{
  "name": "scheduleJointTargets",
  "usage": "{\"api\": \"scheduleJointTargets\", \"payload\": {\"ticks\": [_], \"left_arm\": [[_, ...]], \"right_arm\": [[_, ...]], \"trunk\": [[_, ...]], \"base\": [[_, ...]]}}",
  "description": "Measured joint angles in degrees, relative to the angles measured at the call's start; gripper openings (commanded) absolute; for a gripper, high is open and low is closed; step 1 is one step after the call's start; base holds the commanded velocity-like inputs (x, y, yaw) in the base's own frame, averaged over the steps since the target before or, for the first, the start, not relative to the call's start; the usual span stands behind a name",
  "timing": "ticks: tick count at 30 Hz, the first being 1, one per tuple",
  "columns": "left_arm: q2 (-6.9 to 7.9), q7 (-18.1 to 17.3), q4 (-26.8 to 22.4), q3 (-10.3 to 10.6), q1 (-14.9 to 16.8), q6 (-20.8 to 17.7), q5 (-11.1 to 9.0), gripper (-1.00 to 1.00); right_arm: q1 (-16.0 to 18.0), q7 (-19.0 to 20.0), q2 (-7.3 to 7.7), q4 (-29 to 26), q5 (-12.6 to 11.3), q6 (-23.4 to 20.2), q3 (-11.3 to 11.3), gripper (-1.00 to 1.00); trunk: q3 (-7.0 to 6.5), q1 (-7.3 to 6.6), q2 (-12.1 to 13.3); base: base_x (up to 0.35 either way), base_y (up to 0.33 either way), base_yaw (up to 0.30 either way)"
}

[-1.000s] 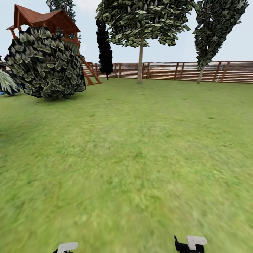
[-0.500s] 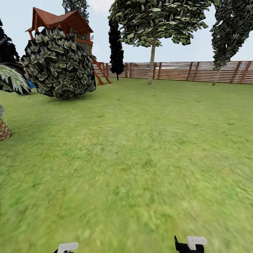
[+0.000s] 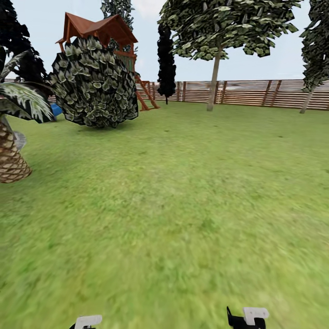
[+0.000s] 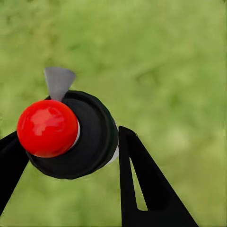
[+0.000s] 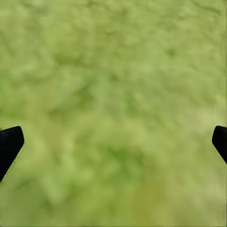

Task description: Pick up the pesticide atomizer in the garden and spray insectifuge to fully cover both potted plants in the garden.

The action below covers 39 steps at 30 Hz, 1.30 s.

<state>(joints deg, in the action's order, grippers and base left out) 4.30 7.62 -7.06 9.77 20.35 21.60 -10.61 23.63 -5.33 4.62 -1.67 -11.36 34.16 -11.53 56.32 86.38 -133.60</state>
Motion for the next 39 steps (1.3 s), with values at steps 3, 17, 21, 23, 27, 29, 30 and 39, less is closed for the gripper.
{"api": "scheduleJointTargets", "payload": {"ticks": [3, 17, 21, 23, 27, 29, 30, 39], "left_arm": [[0.0, 0.0, 0.0, 0.0, 0.0, 0.0, 0.0, -1.0], [0.0, 0.0, 0.0, 0.0, 0.0, 0.2, -0.1, -1.0], [0.0, 0.0, 0.0, 0.0, 0.0, 0.2, -0.4, -1.0], [0.0, 0.0, 0.0, 0.0, 0.0, 0.3, -0.4, -1.0], [0.0, 0.0, 0.0, 0.0, 0.0, 0.2, -0.4, -1.0], [0.0, 0.0, 0.0, 0.0, 0.0, 0.3, -0.4, -1.0], [0.0, 0.0, 0.0, 0.0, 0.0, 0.3, -0.4, -1.0], [0.0, 0.0, 0.0, 0.0, 0.0, 0.3, -0.4, -1.0]], "right_arm": [[0.0, 0.0, -0.02, 0.0, 0.0, 0.0, 0.0, 1.0], [0.0, 0.0, 0.03, 0.0, -0.1, 0.0, 0.0, 1.0], [0.0, 0.0, 0.03, 0.0, -0.1, 0.0, 0.0, 1.0], [0.0, 0.0, 0.03, 0.0, -0.1, 0.0, 0.0, 1.0], [0.0, 0.0, 0.03, 0.0, -0.1, 0.0, 0.0, 1.0], [0.0, 0.0, 0.03, 0.0, -0.1, 0.0, 0.0, 1.0], [0.0, 0.0, 0.03, 0.0, -0.1, 0.0, 0.0, 1.0], [0.0, 0.0, 0.08, 0.0, -0.2, 0.0, 0.1, 1.0]], "trunk": [[0.0, 0.0, 0.0], [0.0, 0.0, 0.0], [0.0, 0.0, 0.0], [0.0, 0.0, 0.0], [0.0, 0.0, 0.0], [0.0, 0.0, 0.0], [0.0, 0.0, 0.0], [0.0, 0.0, 0.0]], "base": [[0.34, 0.0, 0.179], [0.34, 0.0, 0.179], [0.34, 0.0, 0.179], [0.34, 0.0, 0.179], [0.34, 0.0, 0.179], [0.34, 0.0, 0.179], [0.339, 0.0, 0.179], [0.34, 0.0, 0.108]]}}
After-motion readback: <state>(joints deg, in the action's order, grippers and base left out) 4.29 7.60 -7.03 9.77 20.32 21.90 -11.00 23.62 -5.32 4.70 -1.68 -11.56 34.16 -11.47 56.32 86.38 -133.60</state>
